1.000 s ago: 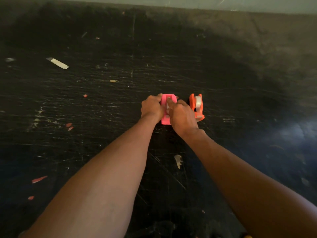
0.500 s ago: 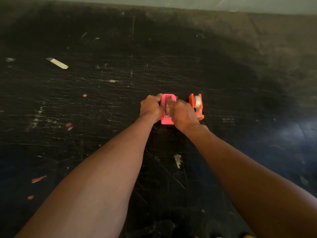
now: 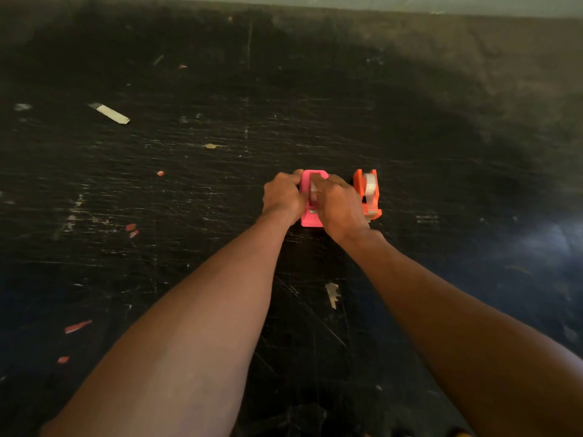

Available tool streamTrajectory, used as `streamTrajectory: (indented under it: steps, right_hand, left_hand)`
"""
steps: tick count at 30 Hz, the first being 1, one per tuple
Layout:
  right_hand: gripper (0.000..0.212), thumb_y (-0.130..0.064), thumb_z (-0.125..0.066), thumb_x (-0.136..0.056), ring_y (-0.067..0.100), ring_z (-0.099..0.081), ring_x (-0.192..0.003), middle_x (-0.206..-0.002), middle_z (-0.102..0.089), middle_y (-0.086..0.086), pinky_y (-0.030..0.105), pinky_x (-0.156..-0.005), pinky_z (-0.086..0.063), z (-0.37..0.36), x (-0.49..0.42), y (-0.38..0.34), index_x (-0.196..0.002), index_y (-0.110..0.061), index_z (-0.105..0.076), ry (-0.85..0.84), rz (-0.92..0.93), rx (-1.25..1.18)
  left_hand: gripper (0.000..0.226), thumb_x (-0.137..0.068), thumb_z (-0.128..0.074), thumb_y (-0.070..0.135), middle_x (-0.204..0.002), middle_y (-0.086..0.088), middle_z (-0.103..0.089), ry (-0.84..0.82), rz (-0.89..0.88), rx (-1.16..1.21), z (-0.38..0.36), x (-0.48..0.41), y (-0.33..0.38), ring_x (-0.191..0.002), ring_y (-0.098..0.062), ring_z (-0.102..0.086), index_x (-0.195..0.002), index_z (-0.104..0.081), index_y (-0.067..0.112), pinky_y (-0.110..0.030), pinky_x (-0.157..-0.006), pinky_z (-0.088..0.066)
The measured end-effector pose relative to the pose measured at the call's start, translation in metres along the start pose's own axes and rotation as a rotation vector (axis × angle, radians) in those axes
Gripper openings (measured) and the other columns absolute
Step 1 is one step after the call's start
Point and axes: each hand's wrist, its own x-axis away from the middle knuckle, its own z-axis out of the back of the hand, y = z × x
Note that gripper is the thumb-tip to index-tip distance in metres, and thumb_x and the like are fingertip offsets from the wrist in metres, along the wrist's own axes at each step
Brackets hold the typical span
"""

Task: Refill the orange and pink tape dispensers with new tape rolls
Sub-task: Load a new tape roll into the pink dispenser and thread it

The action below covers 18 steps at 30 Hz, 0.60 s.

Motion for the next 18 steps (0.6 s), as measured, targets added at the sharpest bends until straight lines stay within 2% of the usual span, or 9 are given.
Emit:
streamTrajectory:
  steps: [2, 3, 4, 7, 9, 11, 13, 15, 18]
  right_hand:
    - [0.031, -0.011, -0.044, -0.102, 0.015, -0.053, -0.089, -0.101, -0.052, -0.005, 0.006, -0.082, -0.036, -0.001, -0.003, 0.001, -0.129, -0.006, -0.057, -0.010, -0.016, -0.025]
    - [0.031, -0.014, -0.041, -0.104, 0.011, -0.049, -0.087, -0.101, -0.049, -0.006, 0.006, -0.076, -0.034, 0.000, -0.004, 0.001, -0.130, -0.009, -0.057, -0.025, -0.025, -0.018]
    - [0.032, -0.016, -0.041, -0.104, 0.010, -0.049, -0.090, -0.107, -0.050, -0.004, 0.009, -0.073, -0.035, 0.001, -0.006, 0.001, -0.132, -0.012, -0.055, -0.041, -0.031, 0.001]
    - [0.041, -0.004, -0.051, -0.098, 0.024, -0.061, -0.106, -0.118, -0.063, 0.010, 0.030, -0.088, -0.050, 0.007, -0.005, 0.001, -0.138, -0.012, -0.051, -0.048, -0.065, -0.018]
    - [0.047, -0.002, -0.056, -0.095, 0.021, -0.064, -0.103, -0.109, -0.065, 0.006, 0.026, -0.082, -0.050, 0.010, 0.000, 0.001, -0.140, -0.012, -0.048, -0.010, -0.138, -0.123]
    - [0.033, -0.003, -0.058, -0.094, 0.017, -0.065, -0.093, -0.098, -0.064, 0.001, 0.021, -0.072, -0.047, 0.013, 0.004, 0.001, -0.126, -0.011, -0.057, 0.033, -0.255, -0.235]
    - [0.010, -0.006, -0.058, -0.094, 0.012, -0.062, -0.079, -0.084, -0.064, -0.001, 0.019, -0.064, -0.045, 0.013, 0.005, 0.001, -0.100, -0.010, -0.065, 0.034, -0.349, -0.270]
    - [0.017, -0.011, -0.059, -0.094, 0.008, -0.057, -0.067, -0.071, -0.060, -0.003, 0.017, -0.054, -0.037, 0.013, 0.003, 0.000, -0.079, -0.012, -0.065, -0.010, -0.385, -0.266]
    - [0.028, -0.016, -0.061, -0.093, 0.005, -0.050, -0.057, -0.063, -0.054, -0.004, 0.018, -0.049, -0.029, 0.011, -0.001, -0.003, -0.066, -0.018, -0.055, -0.043, -0.455, -0.253]
  left_hand:
    - [0.031, -0.100, -0.055, 0.016, -0.118, -0.007, -0.067, -0.001, 0.002, 0.016, 0.000, 0.000, 0.000, -0.111, -0.026, -0.067, -0.130, -0.062, 0.023, -0.046, -0.095, -0.057]
    - [0.030, -0.100, -0.055, 0.016, -0.118, -0.008, -0.067, -0.004, -0.004, 0.019, 0.001, -0.001, 0.000, -0.111, -0.027, -0.067, -0.129, -0.063, 0.023, -0.046, -0.095, -0.057]
    - [0.030, -0.100, -0.055, 0.015, -0.117, -0.008, -0.067, -0.008, -0.014, 0.015, 0.001, -0.001, 0.000, -0.110, -0.027, -0.067, -0.128, -0.063, 0.023, -0.046, -0.095, -0.057]
    - [0.031, -0.100, -0.056, 0.014, -0.115, -0.008, -0.069, -0.010, -0.043, -0.022, 0.000, 0.000, -0.001, -0.109, -0.026, -0.067, -0.128, -0.064, 0.023, -0.045, -0.095, -0.057]
    - [0.032, -0.099, -0.058, 0.014, -0.118, -0.008, -0.069, -0.009, -0.053, -0.049, -0.001, 0.001, -0.001, -0.111, -0.025, -0.067, -0.129, -0.064, 0.022, -0.046, -0.096, -0.057]
    - [0.036, -0.098, -0.059, 0.013, -0.124, -0.009, -0.067, -0.021, -0.049, -0.063, 0.000, 0.000, 0.001, -0.116, -0.026, -0.065, -0.134, -0.062, 0.022, -0.046, -0.097, -0.056]
    - [0.044, -0.098, -0.060, 0.012, -0.130, -0.009, -0.064, -0.050, -0.022, -0.046, 0.003, 0.001, 0.004, -0.120, -0.027, -0.063, -0.140, -0.057, 0.024, -0.047, -0.098, -0.056]
    - [0.048, -0.098, -0.059, 0.011, -0.134, -0.009, -0.061, -0.088, 0.016, -0.020, 0.006, 0.002, 0.007, -0.121, -0.028, -0.062, -0.144, -0.053, 0.026, -0.047, -0.098, -0.056]
    - [0.037, -0.100, -0.056, 0.018, -0.130, -0.008, -0.064, -0.128, 0.109, 0.107, 0.011, 0.002, 0.011, -0.112, -0.025, -0.066, -0.136, -0.060, 0.026, -0.042, -0.085, -0.061]
